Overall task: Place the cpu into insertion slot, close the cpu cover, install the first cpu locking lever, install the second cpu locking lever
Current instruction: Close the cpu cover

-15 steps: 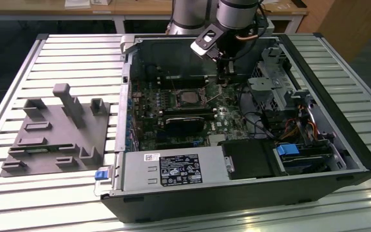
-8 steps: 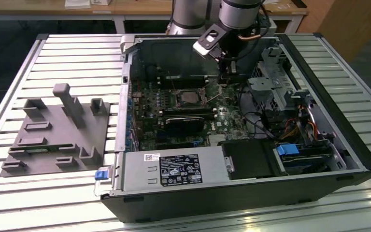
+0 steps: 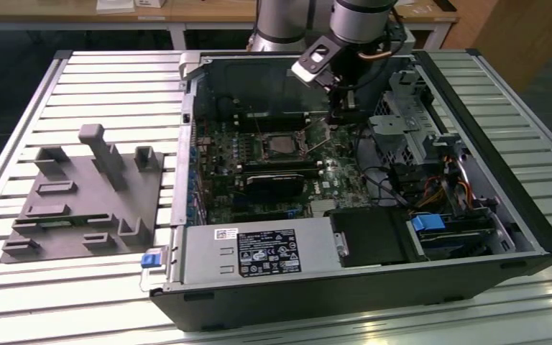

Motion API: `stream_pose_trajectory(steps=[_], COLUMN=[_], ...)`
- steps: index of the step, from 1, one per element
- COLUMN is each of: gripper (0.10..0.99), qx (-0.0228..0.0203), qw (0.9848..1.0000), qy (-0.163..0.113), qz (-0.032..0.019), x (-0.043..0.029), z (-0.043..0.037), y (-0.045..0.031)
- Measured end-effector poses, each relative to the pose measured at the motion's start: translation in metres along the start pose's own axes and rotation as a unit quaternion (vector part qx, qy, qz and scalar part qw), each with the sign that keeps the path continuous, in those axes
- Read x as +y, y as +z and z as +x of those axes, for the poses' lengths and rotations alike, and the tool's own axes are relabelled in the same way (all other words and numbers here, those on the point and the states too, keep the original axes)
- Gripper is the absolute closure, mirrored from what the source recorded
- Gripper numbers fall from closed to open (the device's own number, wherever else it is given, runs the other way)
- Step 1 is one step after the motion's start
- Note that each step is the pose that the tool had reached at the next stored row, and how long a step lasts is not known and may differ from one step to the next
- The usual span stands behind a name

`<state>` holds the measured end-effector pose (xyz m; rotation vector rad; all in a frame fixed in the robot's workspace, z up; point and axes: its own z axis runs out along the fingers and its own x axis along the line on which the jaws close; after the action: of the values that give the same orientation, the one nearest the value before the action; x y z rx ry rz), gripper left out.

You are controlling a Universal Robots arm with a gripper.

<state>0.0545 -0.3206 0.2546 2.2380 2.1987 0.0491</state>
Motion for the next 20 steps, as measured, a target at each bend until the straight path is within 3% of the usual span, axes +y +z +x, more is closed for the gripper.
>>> stream_pose_trajectory(steps=[20], gripper=[0.980], qx=[-0.0004], qw=[1.0000], qy=[0.002], qz=[0.0002], x=[0.0109], z=[0.0030], y=[0.0078])
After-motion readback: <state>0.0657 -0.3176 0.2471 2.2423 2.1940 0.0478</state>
